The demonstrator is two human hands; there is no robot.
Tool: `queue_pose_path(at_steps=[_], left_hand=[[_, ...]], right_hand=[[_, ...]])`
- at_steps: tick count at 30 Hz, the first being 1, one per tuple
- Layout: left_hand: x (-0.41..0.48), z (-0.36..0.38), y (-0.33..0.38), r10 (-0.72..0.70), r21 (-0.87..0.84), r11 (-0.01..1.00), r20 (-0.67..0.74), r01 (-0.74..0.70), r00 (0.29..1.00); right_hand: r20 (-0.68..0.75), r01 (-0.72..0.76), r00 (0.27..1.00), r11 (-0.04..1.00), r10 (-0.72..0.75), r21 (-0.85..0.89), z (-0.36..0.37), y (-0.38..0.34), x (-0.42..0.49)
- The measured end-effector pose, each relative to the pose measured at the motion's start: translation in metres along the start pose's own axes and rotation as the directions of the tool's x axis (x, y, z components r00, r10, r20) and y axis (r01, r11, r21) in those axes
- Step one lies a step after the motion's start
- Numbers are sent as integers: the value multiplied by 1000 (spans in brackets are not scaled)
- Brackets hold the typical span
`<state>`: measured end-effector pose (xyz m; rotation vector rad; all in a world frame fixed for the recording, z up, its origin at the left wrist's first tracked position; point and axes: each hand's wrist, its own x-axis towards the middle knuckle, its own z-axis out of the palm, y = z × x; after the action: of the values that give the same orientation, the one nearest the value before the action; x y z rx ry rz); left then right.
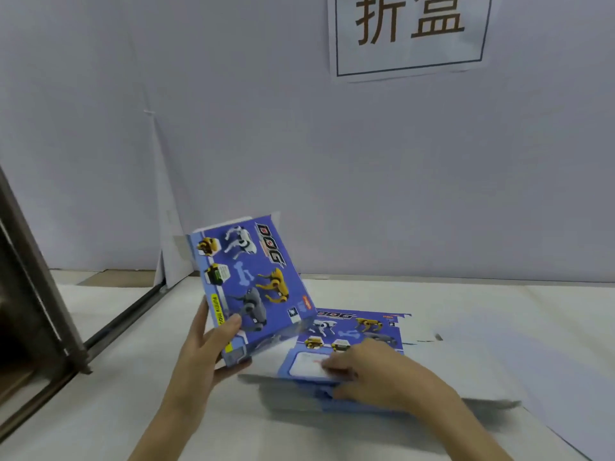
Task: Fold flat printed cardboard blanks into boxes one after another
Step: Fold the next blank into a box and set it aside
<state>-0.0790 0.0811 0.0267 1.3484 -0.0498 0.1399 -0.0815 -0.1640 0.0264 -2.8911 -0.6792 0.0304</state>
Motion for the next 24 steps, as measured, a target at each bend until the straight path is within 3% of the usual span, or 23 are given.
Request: queue_pose_path(at_steps=[3, 6, 8, 9, 11, 12, 14, 16, 19, 21, 22, 24], left_hand=[[-4, 3, 8, 133, -92, 987, 2, -132, 991], [-11, 5, 16, 260, -156, 954, -1, -257, 966], [-14, 7, 20, 253, -127, 960, 21, -249, 967], [-14, 9, 19, 208, -98, 974, 27, -204, 978], [-16, 9, 13, 78, -45, 996, -30, -79, 997], [-16, 6, 11, 18, -45, 999, -82, -22, 996], [-7, -5, 10, -39, -94, 995, -227, 18, 973], [22, -27, 19, -7, -119, 992, -422, -48, 907], [90, -60, 62, 31, -27, 997, -696, -70, 717], [126, -70, 93, 64, -3, 994, -782, -107, 620], [140, -71, 102, 88, 5, 991, -781, -135, 618], [162, -64, 103, 116, 3, 987, -720, -164, 684]], right_hand=[[-230, 22, 972, 994, -46, -107, -11, -2, 0], [-504, 50, 858, 993, -96, -105, -16, -4, 0], [-602, 96, 790, 993, -116, -66, -8, -2, -1], [-593, 125, 792, 989, -144, -74, 1, -1, 2], [-430, 178, 884, 983, -182, -49, 28, 3, 12], [-319, 191, 930, 982, -182, -2, 41, 5, 17], [-262, 177, 953, 980, -149, 88, 56, 10, 25], [-250, 124, 964, 983, -88, 135, 61, 13, 30], [-210, 65, 977, 981, -25, 185, 62, 14, 31], [-175, 39, 985, 980, -4, 197, 62, 13, 30], [-166, 30, 986, 979, 4, 200, 62, 14, 31], [-171, 11, 985, 974, 28, 226, 60, 15, 32]])
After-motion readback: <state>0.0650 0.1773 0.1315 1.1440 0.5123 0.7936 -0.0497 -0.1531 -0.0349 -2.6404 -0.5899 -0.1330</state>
